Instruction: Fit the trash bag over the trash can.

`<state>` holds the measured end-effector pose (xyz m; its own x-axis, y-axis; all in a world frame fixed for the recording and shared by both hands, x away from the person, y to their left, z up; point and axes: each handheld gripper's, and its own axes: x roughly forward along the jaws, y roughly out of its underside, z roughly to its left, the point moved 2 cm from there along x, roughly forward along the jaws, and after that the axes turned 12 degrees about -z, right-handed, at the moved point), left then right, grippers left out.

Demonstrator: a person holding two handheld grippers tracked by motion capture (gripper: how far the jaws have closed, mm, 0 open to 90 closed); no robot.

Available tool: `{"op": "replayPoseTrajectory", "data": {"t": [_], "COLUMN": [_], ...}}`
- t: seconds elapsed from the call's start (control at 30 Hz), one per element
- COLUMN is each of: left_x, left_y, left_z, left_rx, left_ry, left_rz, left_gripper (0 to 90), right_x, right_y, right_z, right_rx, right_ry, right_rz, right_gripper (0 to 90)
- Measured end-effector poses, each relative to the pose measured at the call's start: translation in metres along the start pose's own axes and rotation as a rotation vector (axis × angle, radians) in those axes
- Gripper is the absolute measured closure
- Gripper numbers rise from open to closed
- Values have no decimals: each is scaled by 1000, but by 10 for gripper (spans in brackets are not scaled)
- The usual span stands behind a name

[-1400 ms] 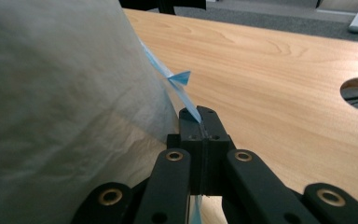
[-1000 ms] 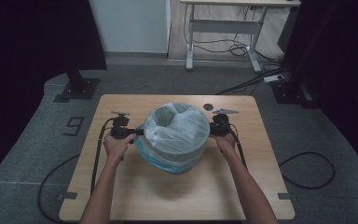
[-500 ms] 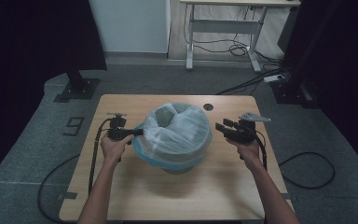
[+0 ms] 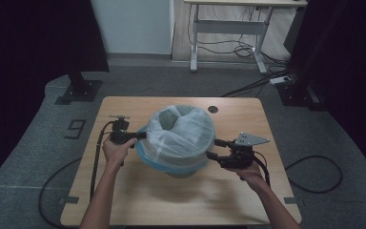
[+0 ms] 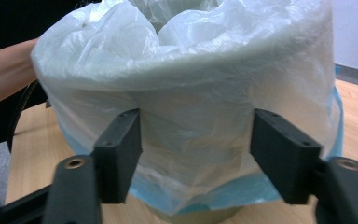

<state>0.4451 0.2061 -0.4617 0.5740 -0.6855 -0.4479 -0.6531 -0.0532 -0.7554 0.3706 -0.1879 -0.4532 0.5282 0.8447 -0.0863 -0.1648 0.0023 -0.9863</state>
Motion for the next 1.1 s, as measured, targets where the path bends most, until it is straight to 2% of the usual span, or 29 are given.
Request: {"op": "replayPoseTrajectory", "data": {"t": [0.07, 0.13, 0.23, 0.33, 0.4, 0.6, 0.9, 0.97, 1.1], "left_x": [1, 1, 1, 0, 0, 1, 5, 3, 2], "left_y": [0, 0, 0, 0, 0, 1, 11, 10, 11], "left_z": [0, 0, 1, -1, -2, -4, 2, 1, -1], "left_rx": [1, 1, 1, 4, 6, 14, -3, -2, 4], "left_ry": [5, 8, 11, 14, 16, 15, 13, 14, 17], "left_rz": [0, 1, 2, 0, -1, 0, 7, 4, 1], "left_gripper": [886, 886, 886, 886, 886, 886, 886, 887, 887], "right_x": [3, 3, 3, 2, 2, 2, 9, 9, 6], "right_y": [1, 1, 1, 0, -1, 4, 35, 37, 46], "right_z": [0, 2, 5, 6, 6, 9, 6, 8, 13], "right_rx": [-1, -19, -46, -58, -70, -93, -80, -71, -62], "right_ry": [-1, -20, -30, -33, -35, -30, -11, -2, 21], "right_rz": [-8, -27, -44, -56, -63, -62, -21, -22, -8], "right_gripper": [430, 565, 721, 845, 886, 889, 885, 721, 515]}}
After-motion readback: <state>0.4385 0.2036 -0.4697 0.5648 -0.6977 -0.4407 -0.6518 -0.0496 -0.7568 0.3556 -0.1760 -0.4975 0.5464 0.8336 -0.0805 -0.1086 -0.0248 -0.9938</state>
